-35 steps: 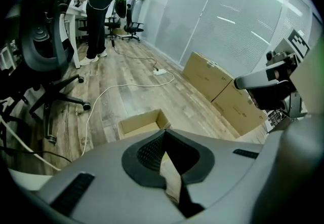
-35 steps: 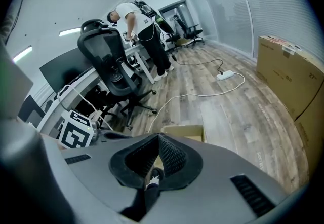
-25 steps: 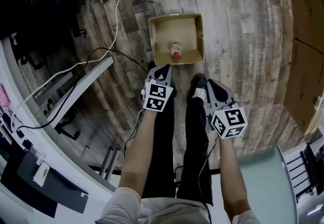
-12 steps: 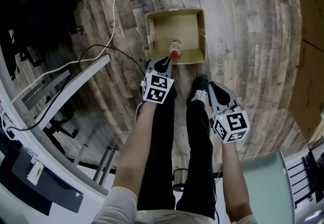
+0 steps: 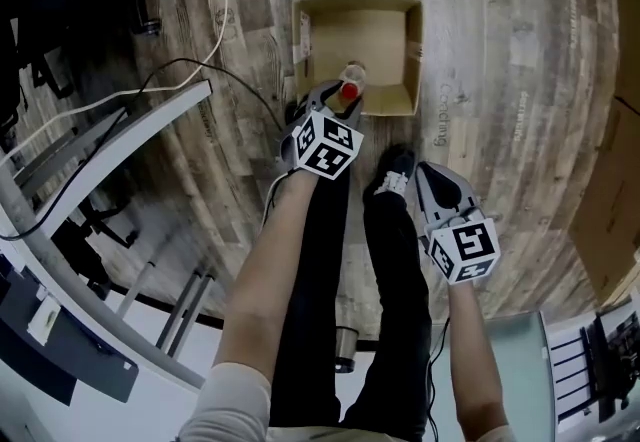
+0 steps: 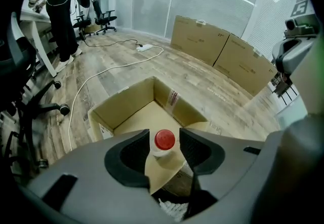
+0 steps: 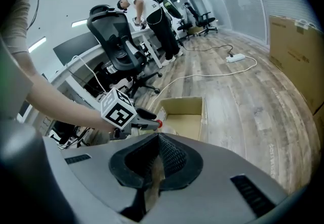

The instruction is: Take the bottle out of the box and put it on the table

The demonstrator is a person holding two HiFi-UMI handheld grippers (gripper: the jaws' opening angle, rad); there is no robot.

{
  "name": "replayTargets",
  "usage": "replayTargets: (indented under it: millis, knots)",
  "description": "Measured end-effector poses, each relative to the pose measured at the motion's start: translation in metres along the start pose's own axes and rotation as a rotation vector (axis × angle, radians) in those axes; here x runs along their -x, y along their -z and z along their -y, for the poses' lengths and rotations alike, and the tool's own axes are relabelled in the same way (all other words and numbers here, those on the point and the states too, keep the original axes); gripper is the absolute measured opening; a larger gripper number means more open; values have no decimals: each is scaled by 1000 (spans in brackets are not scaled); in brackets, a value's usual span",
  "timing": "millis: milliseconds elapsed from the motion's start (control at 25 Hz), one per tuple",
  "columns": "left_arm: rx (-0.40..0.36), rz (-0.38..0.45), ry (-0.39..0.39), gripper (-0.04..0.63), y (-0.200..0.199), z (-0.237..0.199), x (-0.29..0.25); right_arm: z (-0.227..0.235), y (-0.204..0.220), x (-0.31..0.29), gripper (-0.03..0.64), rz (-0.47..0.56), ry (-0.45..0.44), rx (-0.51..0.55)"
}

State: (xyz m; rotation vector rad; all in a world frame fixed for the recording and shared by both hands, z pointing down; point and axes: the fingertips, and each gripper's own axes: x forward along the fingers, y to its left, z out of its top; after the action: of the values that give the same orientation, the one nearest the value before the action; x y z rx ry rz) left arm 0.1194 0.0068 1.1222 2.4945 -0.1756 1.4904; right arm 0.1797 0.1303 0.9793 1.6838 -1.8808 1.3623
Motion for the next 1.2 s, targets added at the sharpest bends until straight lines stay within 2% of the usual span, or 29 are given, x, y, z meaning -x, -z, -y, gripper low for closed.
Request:
replayTargets:
  millis: [280,400,640,880,1200]
  knots:
    - [-45,-35,-21,204,13,-1,-27,21,16,-4,40,-20,-5,36]
    - [-57,-43,-30,204,12,1,-35,29,19,-3,40,-15,-11,17]
    - [-79,-64,-53,167,11,-3,-39,34,17,6,40,-11,1,9]
    - [-113,-88,-31,161,7,-5,-39,43,14,15,40,0,34,-5]
    - [-149,-103,1,160,8,0,-17,28,-3,28,40,17,47,9]
